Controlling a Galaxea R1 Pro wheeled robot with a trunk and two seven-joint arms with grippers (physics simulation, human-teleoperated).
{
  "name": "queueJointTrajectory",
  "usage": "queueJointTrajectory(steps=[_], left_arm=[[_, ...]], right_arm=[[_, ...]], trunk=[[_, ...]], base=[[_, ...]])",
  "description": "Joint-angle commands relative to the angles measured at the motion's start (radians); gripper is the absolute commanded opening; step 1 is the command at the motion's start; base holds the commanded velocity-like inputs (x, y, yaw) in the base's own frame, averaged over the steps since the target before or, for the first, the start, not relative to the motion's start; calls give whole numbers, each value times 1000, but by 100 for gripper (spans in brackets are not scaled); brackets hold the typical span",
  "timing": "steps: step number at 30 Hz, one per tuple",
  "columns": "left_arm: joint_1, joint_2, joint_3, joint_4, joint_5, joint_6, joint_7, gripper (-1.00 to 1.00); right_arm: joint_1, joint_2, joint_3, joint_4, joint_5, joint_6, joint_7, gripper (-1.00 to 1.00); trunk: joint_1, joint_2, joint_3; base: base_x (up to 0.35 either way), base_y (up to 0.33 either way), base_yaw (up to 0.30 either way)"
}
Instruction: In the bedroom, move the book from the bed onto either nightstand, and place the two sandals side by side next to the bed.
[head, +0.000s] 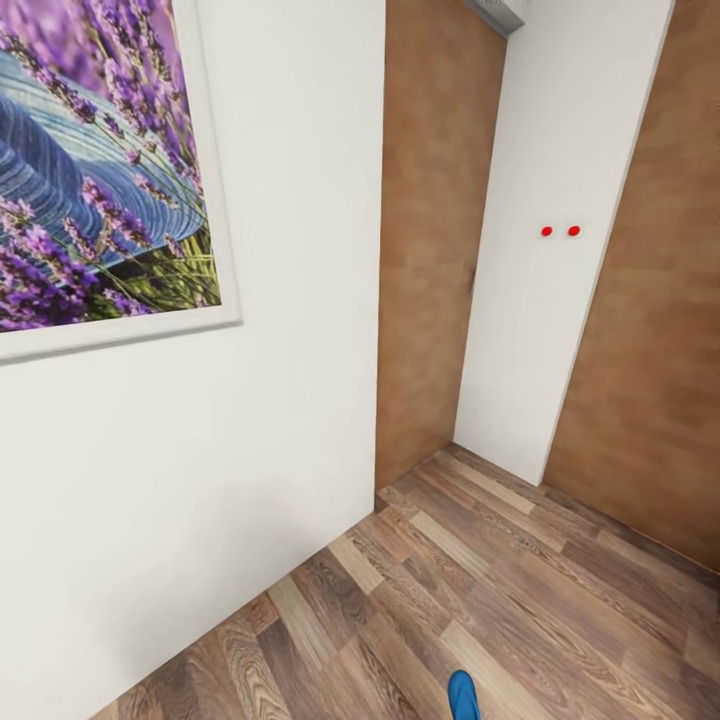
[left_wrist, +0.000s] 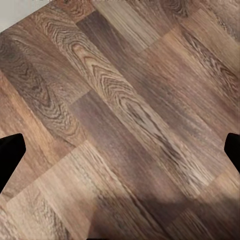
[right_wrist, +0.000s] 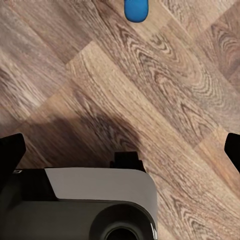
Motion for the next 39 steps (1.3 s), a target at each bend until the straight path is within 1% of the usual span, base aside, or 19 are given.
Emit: queueJointTrajectory(steps=[1, 12, 31, 39], left_arm=[[0, 0, 1, 0, 1, -3, 0, 100], [0, 0, 1, 0, 1, -3, 0, 100], [0, 0, 1, 0, 1, -3, 0, 100], [0, 0, 1, 0, 1, -3, 0, 100]], right_arm=[[-1, 0, -2, 0, -1, -2, 0, 100], [-1, 0, -2, 1, 0, -2, 1, 100], [-1, 0, -2, 1, -1, -2, 2, 100], [-1, 0, -2, 0, -1, -2, 2, 100]], trunk=[[0, -1, -1], [0, -1, 2], [0, -1, 23], [0, -1, 26]], base=[[0, 0, -47], [0, 0, -22], [0, 0, -173], [0, 0, -60]])
